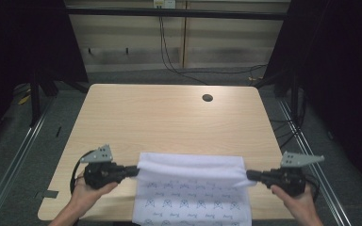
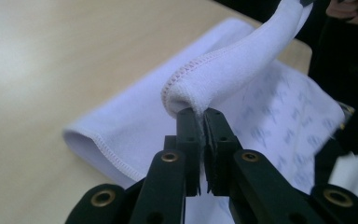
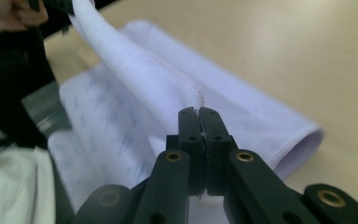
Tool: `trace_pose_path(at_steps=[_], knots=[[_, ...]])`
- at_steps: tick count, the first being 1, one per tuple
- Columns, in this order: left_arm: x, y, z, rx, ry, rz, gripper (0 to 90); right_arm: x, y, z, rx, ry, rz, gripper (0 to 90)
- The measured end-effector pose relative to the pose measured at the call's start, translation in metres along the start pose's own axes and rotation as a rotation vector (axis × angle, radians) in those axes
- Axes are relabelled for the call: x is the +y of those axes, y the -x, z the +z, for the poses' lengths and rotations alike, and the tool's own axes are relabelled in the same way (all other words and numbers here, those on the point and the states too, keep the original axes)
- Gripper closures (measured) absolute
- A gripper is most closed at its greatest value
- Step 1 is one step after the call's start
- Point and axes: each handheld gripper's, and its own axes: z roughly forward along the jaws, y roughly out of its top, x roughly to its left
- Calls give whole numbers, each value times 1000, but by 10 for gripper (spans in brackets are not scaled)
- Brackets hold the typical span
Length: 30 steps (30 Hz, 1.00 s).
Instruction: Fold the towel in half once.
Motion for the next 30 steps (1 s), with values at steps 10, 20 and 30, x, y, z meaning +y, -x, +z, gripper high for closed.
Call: trace_pose_path(at_steps=[10, 20, 30], knots=[[-42, 6, 35, -44, -168, -61, 858, -52, -2, 33, 3, -232, 78, 891], [-38, -8, 50, 45, -218, -52, 861, -45, 10, 56, -20, -274, 51, 890], [-16, -53, 65, 133, -183, -49, 863, -27, 38, 79, -83, -217, 73, 890]])
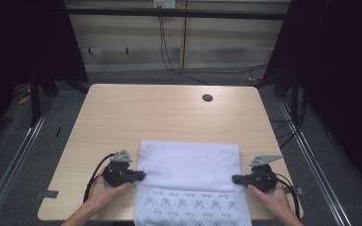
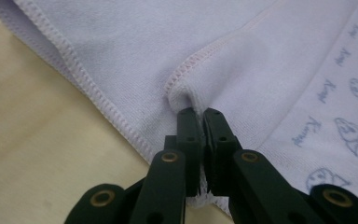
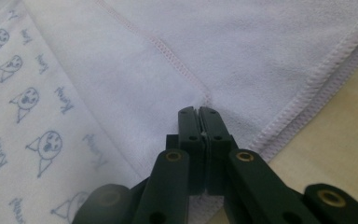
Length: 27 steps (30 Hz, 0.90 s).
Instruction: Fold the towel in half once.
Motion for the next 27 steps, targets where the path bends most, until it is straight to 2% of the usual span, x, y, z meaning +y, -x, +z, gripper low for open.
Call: trace_pose_path(at_steps=[2, 4, 6, 8, 9, 11, 13, 15, 17, 20, 22, 25, 27], knots=[[7, -9, 5, 17, 5, -3, 864, 6, 7, 4, -18, 11, 13, 891], [13, -16, 9, 37, 10, 14, 863, 14, 13, 9, -47, 17, 12, 890], [17, -21, 11, 44, 14, 22, 863, 20, 18, 13, -55, 23, 28, 890], [17, -30, 12, 25, 39, -14, 864, 26, 21, 16, -74, 19, 28, 890], [18, -34, 12, 27, 35, -19, 864, 29, 23, 18, -85, 16, 24, 890], [25, -40, 14, 67, 21, 5, 863, 35, 28, 23, -93, 20, 22, 890], [31, -47, 17, 84, 19, 17, 863, 42, 32, 28, -105, 22, 15, 889], [36, -55, 20, 101, 27, 11, 863, 48, 36, 33, -119, 33, 0, 889], [42, -66, 23, 104, 30, -12, 864, 54, 41, 37, -121, 32, 10, 890], [50, -78, 27, 129, 38, -10, 864, 64, 50, 44, -139, 46, 16, 890], [55, -87, 30, 135, 44, -28, 865, 73, 59, 50, -148, 52, 28, 890], [64, -95, 34, 170, 20, -7, 866, 86, 69, 59, -180, 55, 31, 890], [70, -104, 37, 190, 21, -15, 866, 95, 75, 65, -200, 57, 30, 890]])
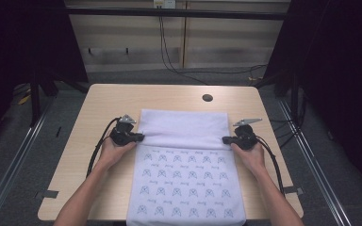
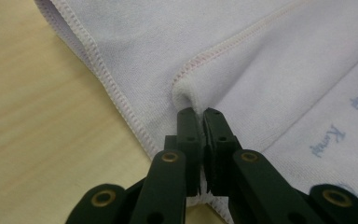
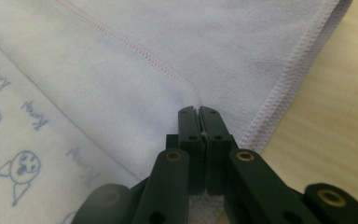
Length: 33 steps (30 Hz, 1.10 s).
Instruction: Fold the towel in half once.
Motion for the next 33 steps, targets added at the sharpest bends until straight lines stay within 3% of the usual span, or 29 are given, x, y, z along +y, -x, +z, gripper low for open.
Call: trace_pose_path(at_steps=[3, 4, 6, 9, 13, 17, 19, 22, 23, 25, 26, 30, 33], knots=[[1, -12, 7, 11, 58, -69, 866, 14, 6, 13, -44, 11, -3, 890], [1, -13, 10, 35, 85, -84, 866, 15, 6, 16, -58, 24, -5, 890], [4, -16, 14, 52, 97, -101, 866, 17, 11, 22, -58, 58, 36, 890], [9, -23, 17, 42, 85, -105, 866, 24, 19, 28, -72, 67, 99, 890], [10, -30, 19, 20, 103, -144, 867, 32, 16, 33, -123, 47, 77, 891], [12, -25, 11, 5, 92, -112, 866, 34, 21, 25, -71, 65, 80, 891], [15, -21, 0, -10, 116, -100, 866, 37, 25, 13, -29, 112, 94, 891], [25, -14, -28, -28, 179, -67, 866, 50, 24, -13, 3, 200, 66, 891], [27, -12, -35, -25, 191, -67, 866, 55, 23, -23, 6, 222, 56, 891], [33, -5, -54, -10, 200, -24, 866, 63, 21, -41, 19, 272, 47, 891], [34, -2, -64, -22, 229, -27, 865, 66, 19, -49, 17, 285, 48, 891], [44, 16, -103, -29, 300, 32, 866, 76, 8, -82, 15, 333, 5, 891], [46, 25, -128, -32, 355, 66, 865, 76, -2, -104, 41, 365, -24, 891]])
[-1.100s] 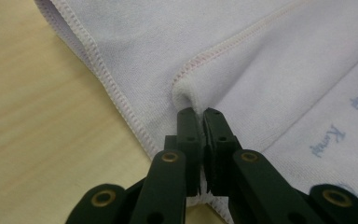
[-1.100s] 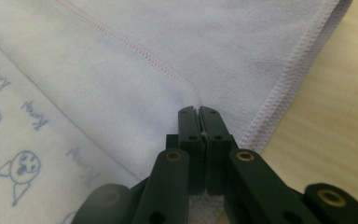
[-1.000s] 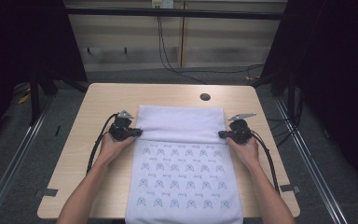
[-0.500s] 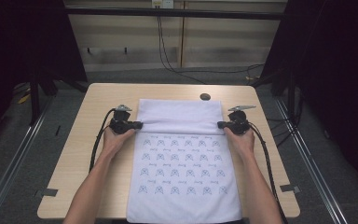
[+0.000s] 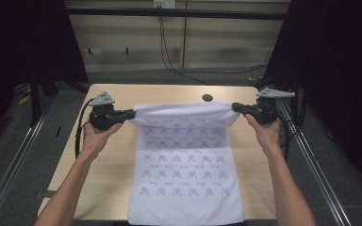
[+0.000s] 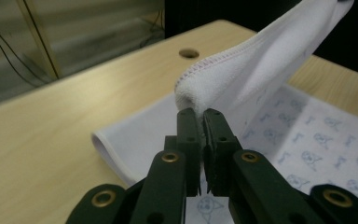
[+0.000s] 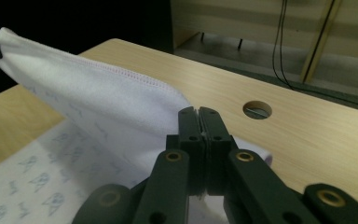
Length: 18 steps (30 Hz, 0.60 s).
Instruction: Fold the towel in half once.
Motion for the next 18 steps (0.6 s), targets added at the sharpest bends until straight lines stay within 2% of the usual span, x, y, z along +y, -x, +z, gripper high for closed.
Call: trace_pose_path(at_steps=[2, 3, 6, 7, 9, 11, 13, 14, 16, 18], knots=[[3, 8, -13, -18, 41, -12, 866, 3, -8, -13, 12, 11, -21, 891], [4, 12, -18, -24, 52, -4, 867, 3, -13, -21, 21, 30, -26, 891], [9, 24, -30, -55, 61, 14, 867, 3, -21, -40, 34, 74, -33, 891], [13, 29, -36, -40, 64, 26, 866, 4, -22, -47, 41, 93, -32, 892], [21, 35, -46, -56, 96, 8, 867, 10, -27, -60, 61, 116, -40, 892], [31, 47, -58, -41, 89, 63, 867, 18, -35, -72, 51, 133, -71, 892], [35, 55, -68, -56, 101, 73, 867, 23, -40, -84, 56, 154, -94, 891], [34, 59, -72, -58, 97, 91, 867, 23, -43, -89, 66, 163, -95, 892], [24, 66, -72, -57, 56, 93, 867, 15, -47, -97, 100, 183, -82, 891], [2, 68, -66, -77, 14, 73, 866, -2, -50, -98, 114, 143, -75, 891]])
